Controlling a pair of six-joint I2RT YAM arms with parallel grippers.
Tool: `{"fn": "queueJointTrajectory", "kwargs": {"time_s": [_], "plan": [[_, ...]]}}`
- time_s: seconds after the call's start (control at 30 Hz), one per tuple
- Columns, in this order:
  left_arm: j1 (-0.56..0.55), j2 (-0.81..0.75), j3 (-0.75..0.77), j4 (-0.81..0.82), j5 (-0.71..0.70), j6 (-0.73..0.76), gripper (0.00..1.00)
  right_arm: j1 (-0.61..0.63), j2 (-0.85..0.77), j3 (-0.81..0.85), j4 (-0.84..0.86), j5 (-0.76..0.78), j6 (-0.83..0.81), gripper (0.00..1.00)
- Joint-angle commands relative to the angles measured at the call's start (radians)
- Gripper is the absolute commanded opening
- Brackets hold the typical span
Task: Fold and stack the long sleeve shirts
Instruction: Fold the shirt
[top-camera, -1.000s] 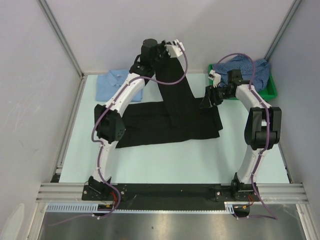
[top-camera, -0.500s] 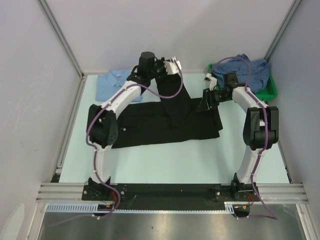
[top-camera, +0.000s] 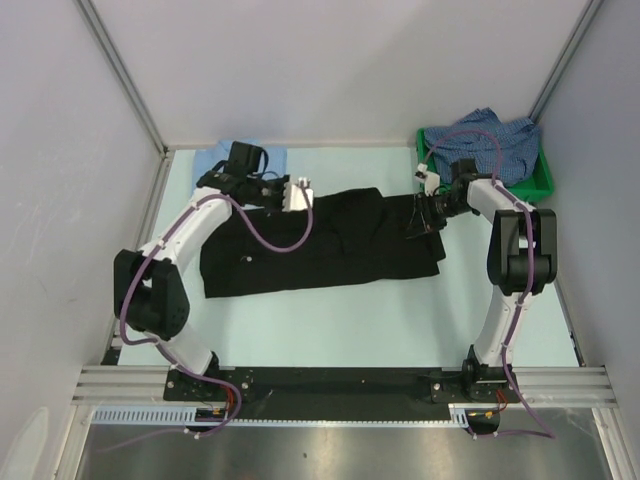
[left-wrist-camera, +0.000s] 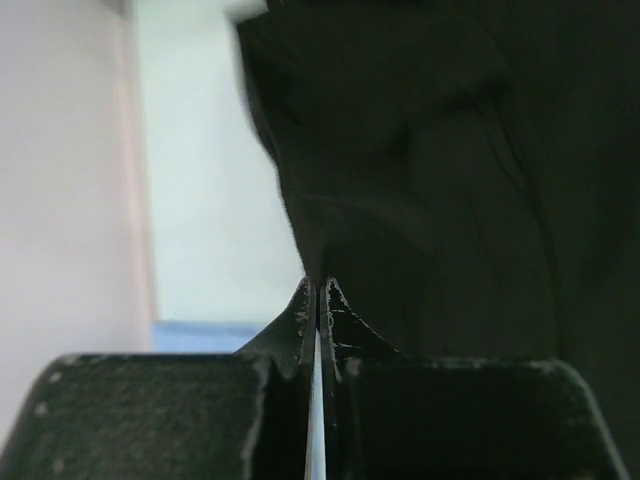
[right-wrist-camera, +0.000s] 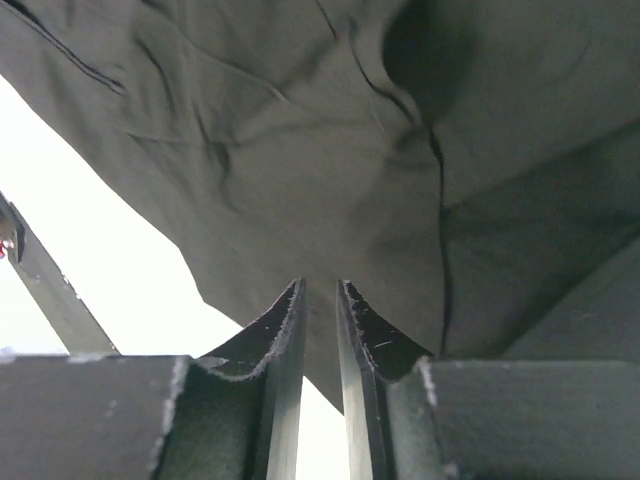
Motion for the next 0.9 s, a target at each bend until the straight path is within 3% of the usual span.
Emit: {"fn": "queueJointTrajectory", "kwargs": {"time_s": [0.0, 0.07, 0.2, 0.6, 0.63, 0.7, 0.73, 0.77, 0.8, 0.83, 0.87], "plan": [[0.065, -0.033, -0.109, -0.282, 0.028, 0.338, 0.00, -0.004, 0.030, -0.005, -0.048, 0.063, -0.025, 0.21], [0.069, -0.051, -0.191, -0.247, -0.024, 0.374, 0.00, 0.000, 0.034, -0.008, -0.049, 0.092, -0.026, 0.20], [0.079, -0.144, -0.329, -0.020, -0.096, 0.369, 0.00, -0.002, 0.041, -0.011, -0.055, 0.126, -0.030, 0.19], [0.131, -0.461, -0.724, 0.010, -0.134, 0.699, 0.00, -0.014, 0.036, -0.011, -0.117, 0.146, -0.080, 0.16], [0.131, -0.481, -0.750, 0.008, -0.138, 0.708, 0.14, -0.014, 0.033, -0.002, -0.134, 0.132, -0.088, 0.16], [0.131, -0.534, -0.782, 0.039, -0.122, 0.576, 0.55, -0.014, 0.015, 0.012, -0.154, 0.096, -0.112, 0.16], [0.131, -0.541, -0.752, 0.066, -0.124, 0.469, 0.58, -0.014, 0.007, 0.026, -0.167, 0.086, -0.118, 0.17], [0.132, -0.524, -0.721, 0.121, -0.136, 0.214, 0.59, -0.010, -0.007, 0.033, -0.172, 0.082, -0.120, 0.17], [0.135, -0.495, -0.680, 0.131, -0.156, 0.084, 0.59, -0.007, -0.016, 0.038, -0.175, 0.068, -0.134, 0.17], [0.147, -0.461, -0.570, 0.125, -0.177, -0.136, 0.59, -0.002, -0.025, 0.049, -0.177, 0.057, -0.138, 0.17], [0.178, -0.370, -0.502, 0.052, -0.164, -0.222, 0.57, 0.007, -0.042, 0.053, -0.171, 0.051, -0.138, 0.17]]}}
